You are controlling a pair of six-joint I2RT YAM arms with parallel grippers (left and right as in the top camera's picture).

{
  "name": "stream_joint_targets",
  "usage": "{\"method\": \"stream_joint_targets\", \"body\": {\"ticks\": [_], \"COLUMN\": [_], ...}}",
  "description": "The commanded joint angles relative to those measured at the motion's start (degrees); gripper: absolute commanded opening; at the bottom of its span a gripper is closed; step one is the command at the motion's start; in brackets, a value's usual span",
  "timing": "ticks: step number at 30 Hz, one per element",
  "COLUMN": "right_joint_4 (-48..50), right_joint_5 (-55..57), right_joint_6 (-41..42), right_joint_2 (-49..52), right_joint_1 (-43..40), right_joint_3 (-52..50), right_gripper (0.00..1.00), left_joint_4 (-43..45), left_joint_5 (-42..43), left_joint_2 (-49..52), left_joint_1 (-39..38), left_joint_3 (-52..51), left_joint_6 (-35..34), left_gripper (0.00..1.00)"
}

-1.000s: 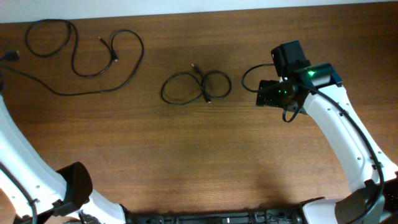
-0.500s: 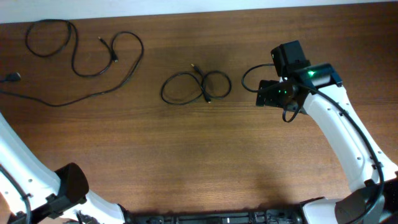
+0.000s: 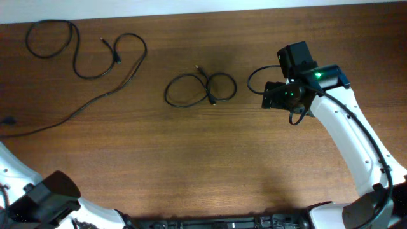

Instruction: Untangle cables

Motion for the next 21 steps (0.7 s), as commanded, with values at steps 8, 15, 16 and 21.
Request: {"method": "stream_joint_targets", "body": {"ticks": [8, 15, 16, 21], "right_joint_4": [0.0, 0.0, 0.0, 0.0], "right_joint_5": [1.09, 1.09, 1.09, 1.07], "right_joint_6": [0.07, 0.07, 0.07, 0.07], "right_joint_2": [0.17, 0.17, 0.17, 0.17], "right_joint_1": [-0.09, -0.09, -0.09, -0.09], "right_joint_3": [0.02, 0.02, 0.02, 0.02], "right_gripper": [0.98, 0.98, 0.98, 0.98], "left_joint_4": [7.23, 17.49, 18.64, 20.63], "left_joint_5": [8.44, 34.42, 39.98, 60.74], "left_joint_2": [0.28, 0.28, 0.28, 0.28], "left_joint_1": [2.38, 2.19, 2.1, -1.44], "left_joint_3": [-9.42, -9.44, -9.44, -9.46], "left_joint_6": [-0.31, 31.98, 36.94, 55.69], "left_gripper": [0.5, 0.68, 0.7, 0.82]}}
